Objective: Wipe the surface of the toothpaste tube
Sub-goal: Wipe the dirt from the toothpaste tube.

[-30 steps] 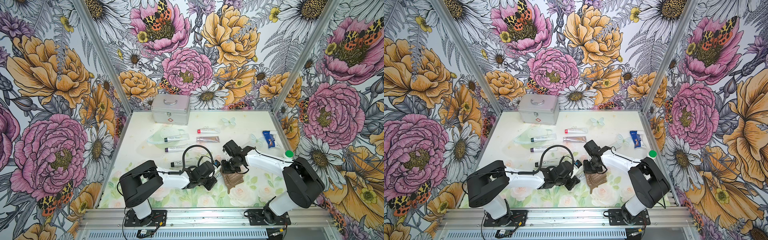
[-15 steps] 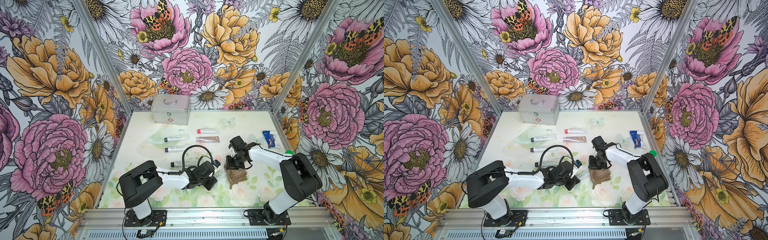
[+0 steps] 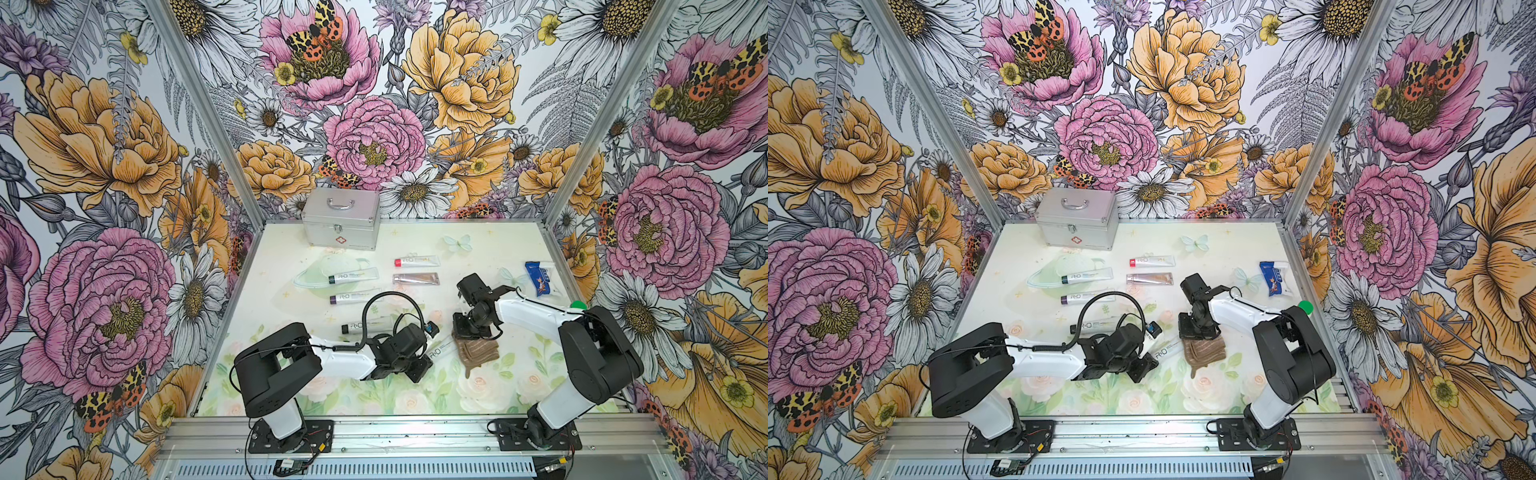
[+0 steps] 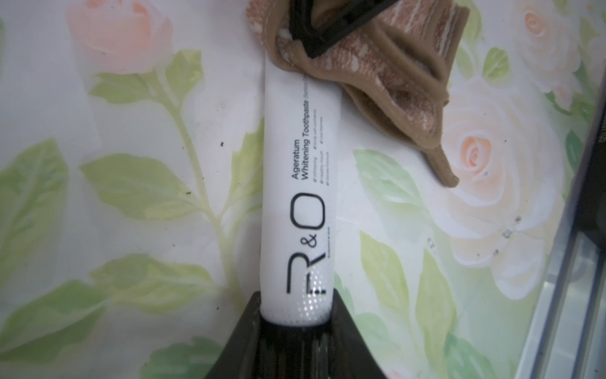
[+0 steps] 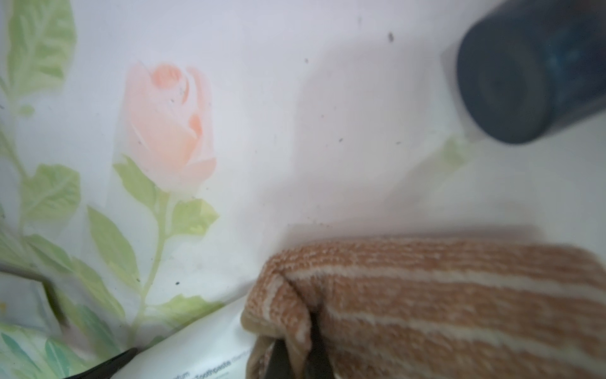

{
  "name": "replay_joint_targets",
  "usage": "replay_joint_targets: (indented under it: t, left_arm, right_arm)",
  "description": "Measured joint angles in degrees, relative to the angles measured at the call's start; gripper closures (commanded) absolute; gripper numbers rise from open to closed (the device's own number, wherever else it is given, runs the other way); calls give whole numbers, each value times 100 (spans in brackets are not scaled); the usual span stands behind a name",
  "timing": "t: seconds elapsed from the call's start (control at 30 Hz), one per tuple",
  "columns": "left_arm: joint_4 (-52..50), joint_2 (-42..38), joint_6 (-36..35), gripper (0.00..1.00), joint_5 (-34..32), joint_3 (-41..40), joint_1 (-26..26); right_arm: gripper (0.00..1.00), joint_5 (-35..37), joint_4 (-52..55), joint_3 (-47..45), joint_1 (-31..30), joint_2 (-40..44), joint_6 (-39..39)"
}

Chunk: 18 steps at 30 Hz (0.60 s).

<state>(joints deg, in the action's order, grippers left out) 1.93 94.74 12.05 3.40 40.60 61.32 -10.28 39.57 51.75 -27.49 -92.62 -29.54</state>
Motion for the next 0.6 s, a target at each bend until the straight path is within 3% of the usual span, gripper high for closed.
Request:
replay_joint_targets:
  t: [0.33,0.6]
  left_arm:
    - [-55,-17,0,74,4,0,0]
    - [-55,-17,-2,74,2,0,0]
  right_arm:
    - [100,-136,-4,-9,-741,210,-396]
    - [100,-350,-127,-168,-610,302,-402]
